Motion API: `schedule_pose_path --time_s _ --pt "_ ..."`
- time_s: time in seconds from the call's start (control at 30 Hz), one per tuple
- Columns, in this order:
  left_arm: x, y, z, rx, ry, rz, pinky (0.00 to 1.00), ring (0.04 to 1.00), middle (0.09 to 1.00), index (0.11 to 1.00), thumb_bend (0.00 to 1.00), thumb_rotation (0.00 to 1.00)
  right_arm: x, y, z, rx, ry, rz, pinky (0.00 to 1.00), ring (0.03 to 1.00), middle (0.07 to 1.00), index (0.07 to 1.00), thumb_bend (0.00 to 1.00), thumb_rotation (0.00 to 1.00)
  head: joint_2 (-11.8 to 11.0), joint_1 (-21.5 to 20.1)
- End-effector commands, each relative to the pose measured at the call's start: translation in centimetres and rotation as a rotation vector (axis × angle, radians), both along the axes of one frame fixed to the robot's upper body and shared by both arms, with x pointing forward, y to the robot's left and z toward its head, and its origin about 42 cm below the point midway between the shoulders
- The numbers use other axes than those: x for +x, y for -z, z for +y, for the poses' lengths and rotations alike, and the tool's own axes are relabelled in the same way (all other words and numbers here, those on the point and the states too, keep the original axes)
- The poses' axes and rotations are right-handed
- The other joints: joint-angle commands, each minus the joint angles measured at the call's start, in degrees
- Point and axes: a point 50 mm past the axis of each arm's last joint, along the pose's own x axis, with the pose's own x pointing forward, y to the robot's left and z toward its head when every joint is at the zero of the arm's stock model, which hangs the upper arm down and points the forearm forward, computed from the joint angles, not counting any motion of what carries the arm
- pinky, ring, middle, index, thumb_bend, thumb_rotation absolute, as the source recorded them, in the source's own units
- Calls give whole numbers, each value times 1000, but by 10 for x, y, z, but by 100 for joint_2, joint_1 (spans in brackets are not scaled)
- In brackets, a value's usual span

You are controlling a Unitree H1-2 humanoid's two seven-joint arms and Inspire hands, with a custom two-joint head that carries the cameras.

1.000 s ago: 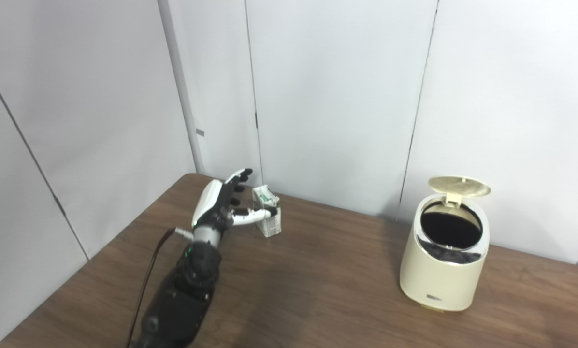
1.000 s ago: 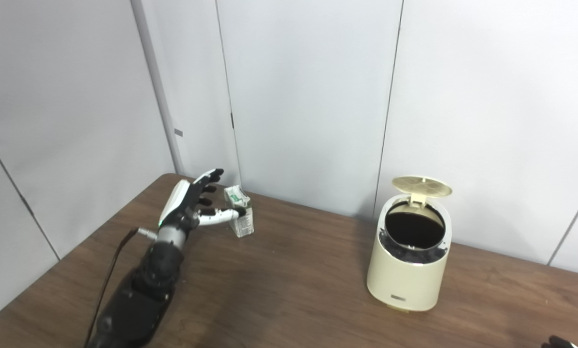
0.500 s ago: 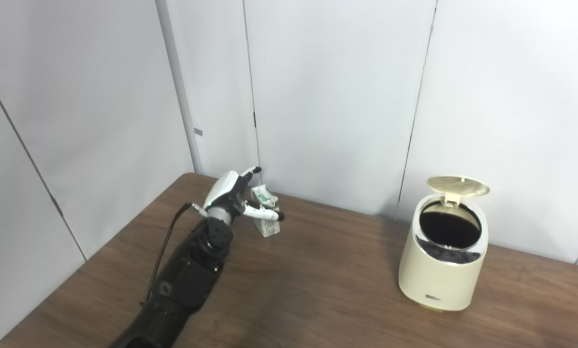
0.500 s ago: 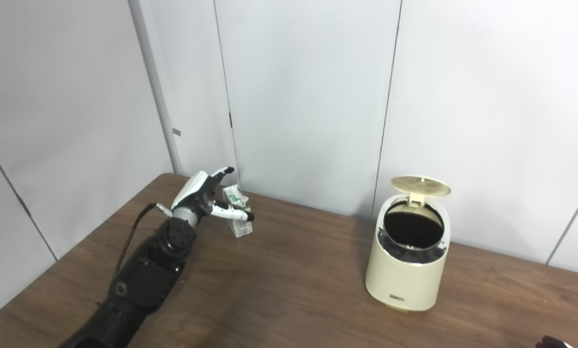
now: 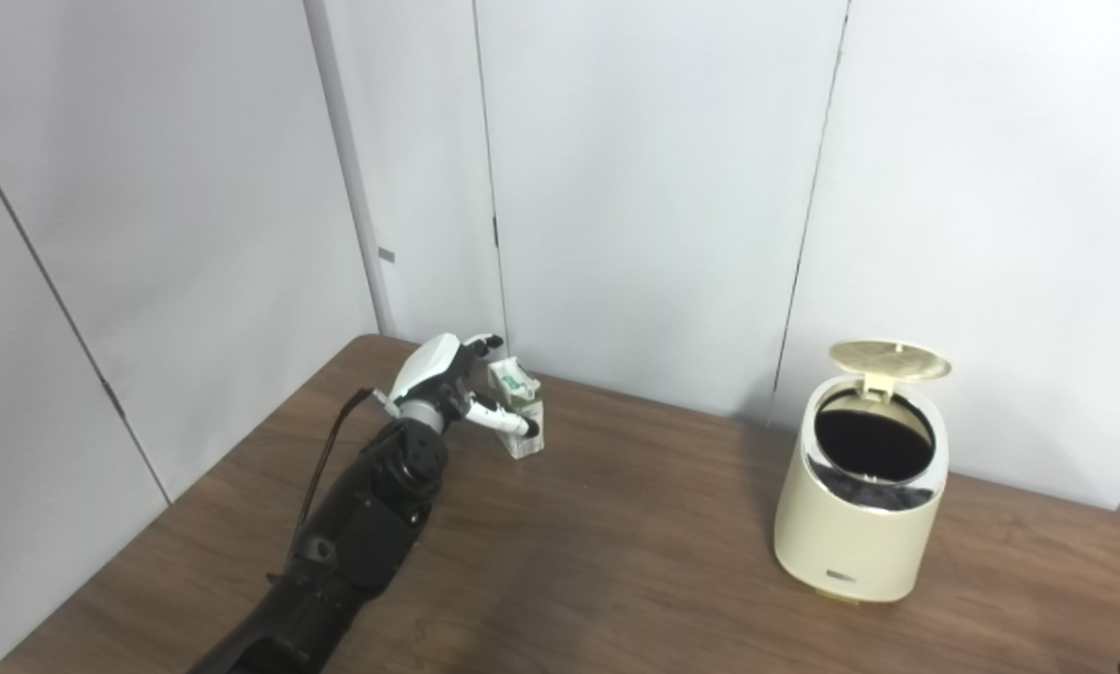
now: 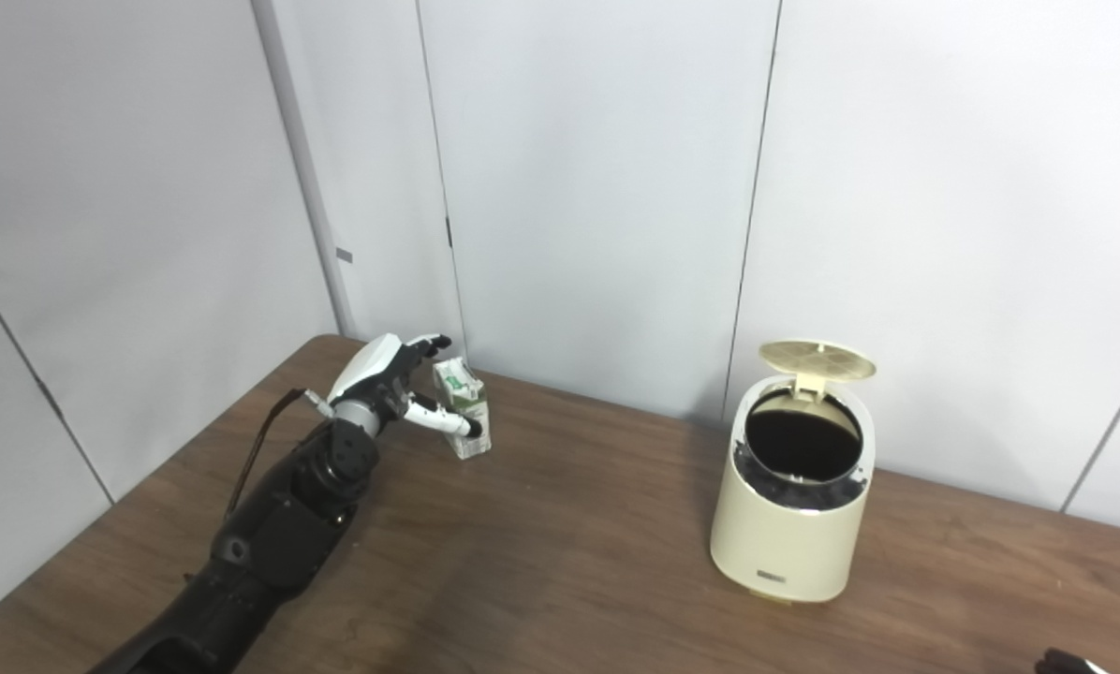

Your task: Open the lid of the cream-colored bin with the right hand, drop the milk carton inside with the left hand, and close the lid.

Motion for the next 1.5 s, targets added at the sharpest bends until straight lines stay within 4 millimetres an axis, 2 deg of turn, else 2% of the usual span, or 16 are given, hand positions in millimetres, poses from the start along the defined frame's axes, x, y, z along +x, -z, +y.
schedule_pose_path --time_s 0.0,0.23,0.43,0.53,1.0,1.17,1.2,1.23,1.27,1.33,1.47 --pt "10 -33 6 25 5 -82 715 821 877 901 903 147 5 -21 4 -12 -17 -105 511 707 765 740 794 791 1 -3" --pt "13 -25 2 -8 17 -87 682 772 847 872 885 123 4 -21 5 -18 -19 -101 520 717 772 748 807 800 22 -12" --pt "15 -21 -3 -57 18 -60 650 745 803 847 851 155 4 -21 8 -10 -23 -99 533 723 778 757 798 794 38 -28" --pt "16 -21 -5 -67 17 -51 614 717 783 833 835 166 4 -22 7 -17 -19 -102 530 724 777 760 812 815 50 -33" --pt "21 -21 -9 -77 10 -60 570 667 722 774 808 153 3 -22 6 -23 -9 -98 523 716 769 757 821 821 87 -44" --pt "20 -21 -10 -98 33 -90 507 592 639 676 715 15 3 -23 5 -11 -15 -100 521 716 766 751 839 813 116 -24" --pt "19 -20 -9 -105 35 -104 497 568 553 572 599 6 3 -23 4 -11 -15 -100 521 715 765 749 846 813 116 -24" --pt "19 -20 -9 -105 35 -117 495 555 527 530 559 2 3 -23 4 -13 -14 -98 522 715 766 749 850 816 116 -24" --pt "18 -20 -8 -104 33 -128 493 501 522 505 531 1 3 -23 4 -13 -15 -97 523 716 767 749 854 819 116 -24" --pt "17 -19 -8 -94 25 -146 499 462 518 480 506 0 2 -23 4 -9 -16 -97 527 719 768 749 856 818 132 -21" --pt "16 -18 -8 -80 22 -172 526 476 521 460 499 0 3 -23 4 -7 -19 -97 528 720 768 748 849 815 139 -15"
